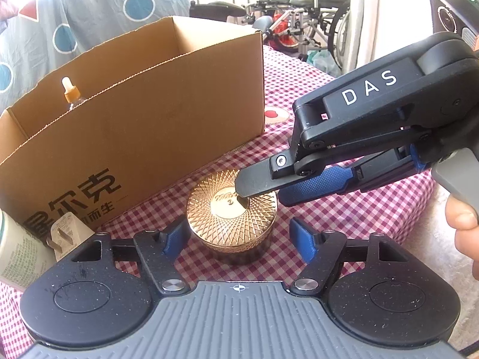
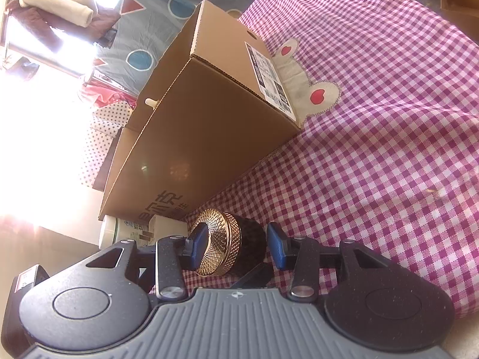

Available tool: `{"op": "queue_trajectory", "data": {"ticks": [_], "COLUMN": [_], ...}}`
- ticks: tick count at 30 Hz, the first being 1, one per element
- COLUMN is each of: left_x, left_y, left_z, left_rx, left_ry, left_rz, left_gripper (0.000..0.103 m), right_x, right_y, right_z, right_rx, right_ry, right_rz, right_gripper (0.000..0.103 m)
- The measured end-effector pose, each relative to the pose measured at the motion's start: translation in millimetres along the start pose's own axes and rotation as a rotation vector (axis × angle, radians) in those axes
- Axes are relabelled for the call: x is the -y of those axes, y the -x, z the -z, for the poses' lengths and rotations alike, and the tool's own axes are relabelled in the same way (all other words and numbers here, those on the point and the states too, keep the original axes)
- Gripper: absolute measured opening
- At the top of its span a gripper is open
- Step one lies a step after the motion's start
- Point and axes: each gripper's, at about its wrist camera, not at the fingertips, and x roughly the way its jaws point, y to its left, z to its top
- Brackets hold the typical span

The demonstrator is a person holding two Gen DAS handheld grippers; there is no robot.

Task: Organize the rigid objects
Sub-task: 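Close the right gripper around the gold-lidded jar, then lift the jar with the right gripper and carry it over the box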

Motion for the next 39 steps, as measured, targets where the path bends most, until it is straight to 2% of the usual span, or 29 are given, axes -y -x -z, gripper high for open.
{"op": "queue_trajectory", "data": {"ticks": [5, 17, 25, 39], "left_x": [-6.8, -13.0, -14.8, -10.5], "left_y": [-5.9, -5.5, -3.0, 16.5], "left_z": [-3.0, -5.1, -7.9, -8.9], "left_rx": [-0.009, -0.029, -0.046, -0.031], "left_ry": [0.010, 0.076, 0.082, 0.088], "left_rz": [0.006, 0.031, 0.026, 0.003], "left_gripper": [0.059, 0.055, 0.055, 0.055], "right_x": [-2.5, -21.8, -32.4, -47.1], "right_y": [-4.6, -17.4, -18.5, -4.8], "right_z": [1.2, 1.2, 2.1, 4.7], "right_rx": [-0.005, -0.002, -0.005, 0.003], "right_ry": [-0.003, 0.059, 0.078, 0.102], "right_rz": [-0.003, 0.026, 0.040, 0.024], "right_gripper": [0.046, 0.044, 0.043, 0.043]}}
